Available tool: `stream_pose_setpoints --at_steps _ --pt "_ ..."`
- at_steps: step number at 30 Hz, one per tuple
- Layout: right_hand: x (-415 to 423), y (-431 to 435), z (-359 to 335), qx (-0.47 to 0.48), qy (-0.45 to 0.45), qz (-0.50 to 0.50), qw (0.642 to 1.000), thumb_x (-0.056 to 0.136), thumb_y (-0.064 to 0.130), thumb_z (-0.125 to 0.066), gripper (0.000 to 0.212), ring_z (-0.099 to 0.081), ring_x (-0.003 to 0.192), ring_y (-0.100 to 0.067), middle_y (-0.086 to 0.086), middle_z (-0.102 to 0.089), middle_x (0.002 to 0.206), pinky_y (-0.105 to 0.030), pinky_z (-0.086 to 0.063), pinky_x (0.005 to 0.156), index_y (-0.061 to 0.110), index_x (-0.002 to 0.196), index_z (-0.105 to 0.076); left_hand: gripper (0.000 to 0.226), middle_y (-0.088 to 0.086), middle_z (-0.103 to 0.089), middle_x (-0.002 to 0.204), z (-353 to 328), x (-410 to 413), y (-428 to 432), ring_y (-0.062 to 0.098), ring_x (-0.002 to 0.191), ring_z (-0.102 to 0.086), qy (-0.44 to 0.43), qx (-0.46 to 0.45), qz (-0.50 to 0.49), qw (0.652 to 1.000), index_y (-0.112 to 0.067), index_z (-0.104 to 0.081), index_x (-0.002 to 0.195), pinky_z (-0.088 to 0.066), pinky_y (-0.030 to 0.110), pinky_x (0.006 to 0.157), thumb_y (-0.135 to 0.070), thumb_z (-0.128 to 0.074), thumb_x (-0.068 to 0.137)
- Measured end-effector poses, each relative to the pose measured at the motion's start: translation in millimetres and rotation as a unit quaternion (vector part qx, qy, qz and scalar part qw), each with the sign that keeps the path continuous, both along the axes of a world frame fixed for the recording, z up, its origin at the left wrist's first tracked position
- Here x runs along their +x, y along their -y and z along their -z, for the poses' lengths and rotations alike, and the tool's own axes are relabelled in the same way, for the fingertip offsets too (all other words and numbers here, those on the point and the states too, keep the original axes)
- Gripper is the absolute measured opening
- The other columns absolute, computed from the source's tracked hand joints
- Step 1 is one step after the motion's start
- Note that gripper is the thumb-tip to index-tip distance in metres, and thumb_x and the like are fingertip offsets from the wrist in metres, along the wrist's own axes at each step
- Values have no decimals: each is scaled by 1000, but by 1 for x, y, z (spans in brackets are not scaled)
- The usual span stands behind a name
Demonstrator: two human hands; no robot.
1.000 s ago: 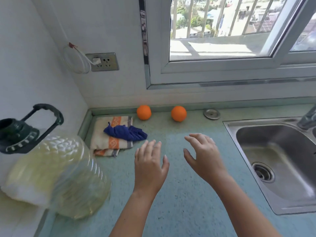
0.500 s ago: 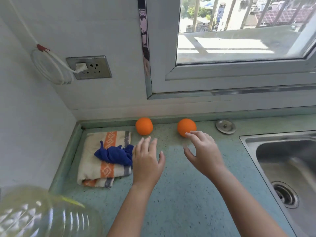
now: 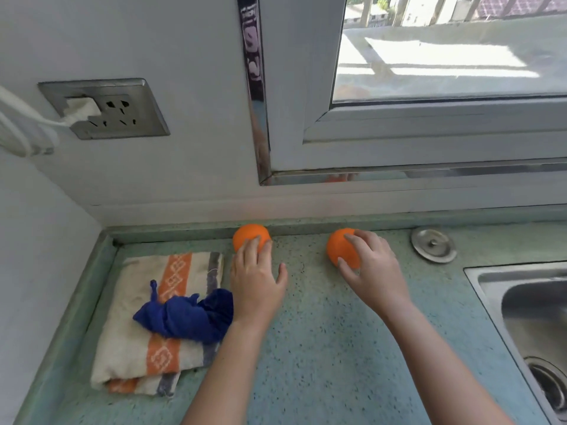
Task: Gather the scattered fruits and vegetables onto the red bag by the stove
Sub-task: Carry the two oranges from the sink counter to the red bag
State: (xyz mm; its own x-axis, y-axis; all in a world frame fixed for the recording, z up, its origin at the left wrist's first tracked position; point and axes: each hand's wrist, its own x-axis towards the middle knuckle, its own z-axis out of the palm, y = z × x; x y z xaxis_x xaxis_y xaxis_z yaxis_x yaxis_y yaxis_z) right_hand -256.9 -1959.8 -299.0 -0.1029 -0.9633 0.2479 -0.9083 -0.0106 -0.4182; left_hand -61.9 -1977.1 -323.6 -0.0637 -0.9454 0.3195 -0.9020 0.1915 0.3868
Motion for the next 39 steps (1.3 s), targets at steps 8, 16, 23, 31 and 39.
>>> stream_pose_setpoints --at_steps 8,16,23,31,39 --pt "-1 23 16 24 35 17 999 77 24 -68 51 -42 113 -34 -11 -47 130 -45 -41 89 13 123 -52 47 25 -56 118 9 2 29 44 111 -51 8 -20 -5 1000 1 -60 109 -42 53 92 -17 -78 69" --pt "3 30 28 18 102 22 994 72 19 -73 59 -35 120 -34 -17 -39 135 -42 -33 97 13 126 -49 50 25 -47 126 19 13 41 42 116 -43 -29 -13 -34 999 -3 -56 115 -41 51 93 -19 -76 72" --pt "7 31 33 22 136 44 989 71 17 -74 65 -29 125 -36 -19 -31 139 -43 -29 101 15 129 -46 56 28 -40 131 19 17 46 45 121 -36 -59 9 -65 996 -4 -52 120 -41 53 91 -14 -77 71" --pt "5 20 25 23 166 43 985 72 19 -75 65 -31 124 -31 -14 -31 139 -39 -32 98 19 130 -44 59 22 -38 134 11 16 39 38 123 -33 -115 32 -71 990 -9 -50 126 -38 47 93 -17 -75 73" --pt "7 -14 1 -1 196 36 980 71 18 -76 65 -34 123 -27 -11 -34 136 -38 -33 99 19 129 -46 57 5 -43 126 -16 -9 -18 18 111 -43 -277 43 -58 958 -16 -51 124 -37 29 92 -20 -77 72"
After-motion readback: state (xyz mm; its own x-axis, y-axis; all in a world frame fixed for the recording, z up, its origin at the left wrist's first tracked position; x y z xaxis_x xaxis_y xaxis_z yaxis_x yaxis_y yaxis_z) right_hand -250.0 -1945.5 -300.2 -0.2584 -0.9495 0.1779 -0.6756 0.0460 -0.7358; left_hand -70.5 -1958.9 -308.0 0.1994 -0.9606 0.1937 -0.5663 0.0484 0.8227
